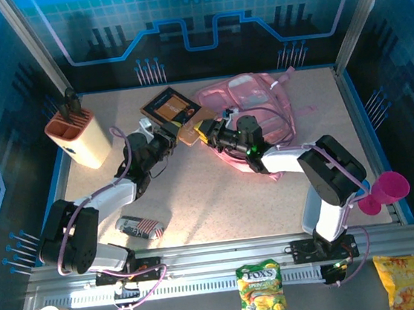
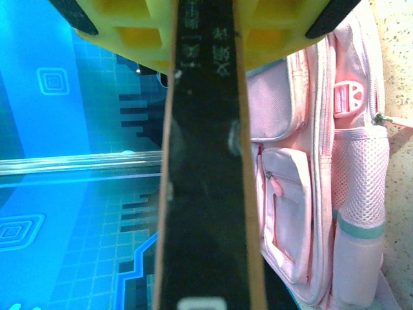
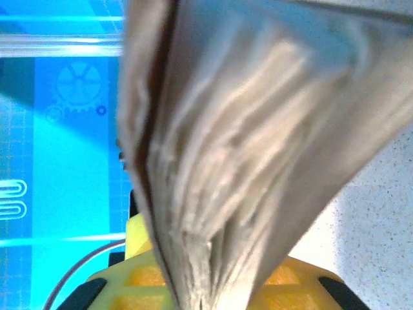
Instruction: Pack books, pencil case, and school supplies into a backpack
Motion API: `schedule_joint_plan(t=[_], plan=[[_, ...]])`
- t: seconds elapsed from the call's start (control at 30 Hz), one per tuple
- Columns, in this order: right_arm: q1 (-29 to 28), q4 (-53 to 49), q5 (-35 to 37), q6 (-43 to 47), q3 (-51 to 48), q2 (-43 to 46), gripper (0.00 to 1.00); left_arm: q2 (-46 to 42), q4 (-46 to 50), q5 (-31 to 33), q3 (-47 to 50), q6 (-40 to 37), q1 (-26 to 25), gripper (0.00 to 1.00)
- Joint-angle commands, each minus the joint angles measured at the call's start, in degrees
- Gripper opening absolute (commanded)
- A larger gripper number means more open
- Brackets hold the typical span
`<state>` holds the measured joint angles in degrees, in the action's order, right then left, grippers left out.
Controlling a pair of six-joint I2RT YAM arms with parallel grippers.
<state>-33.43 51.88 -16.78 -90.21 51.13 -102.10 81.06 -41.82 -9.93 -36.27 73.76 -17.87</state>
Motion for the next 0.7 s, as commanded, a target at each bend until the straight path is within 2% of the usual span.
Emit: schedule_joint_plan(t=[0.0, 0.1, 0.2, 0.43, 0.67], plan=[[1.0, -2.9, 1.4, 5.0, -0.1, 3.7, 0.12, -2.7, -0.9, 2.3, -0.9, -2.2, -0.3, 0.25], [1.9, -7.5, 2.6, 9.3, -0.4, 7.1, 0.07, -4.0, 4.7, 3.1, -1.5, -6.2, -0.3, 0.48], [3.3, -12.5, 4.1, 14.1, -3.1, 11.4, 0.04, -5.2, 12.4, 3.7, -3.3, -12.3, -0.3, 0.60], [7.8, -27.1, 9.3, 26.2, -6.7, 24.3, 0.02, -2.3, 30.4, 2.4, -11.8, -27.8, -2.9, 0.72], [14.2, -43.8, 15.5, 35.5, -8.9, 39.1, 0.02, 6.1, 39.8, 1.3, -23.0, -42.7, -10.7, 0.86]])
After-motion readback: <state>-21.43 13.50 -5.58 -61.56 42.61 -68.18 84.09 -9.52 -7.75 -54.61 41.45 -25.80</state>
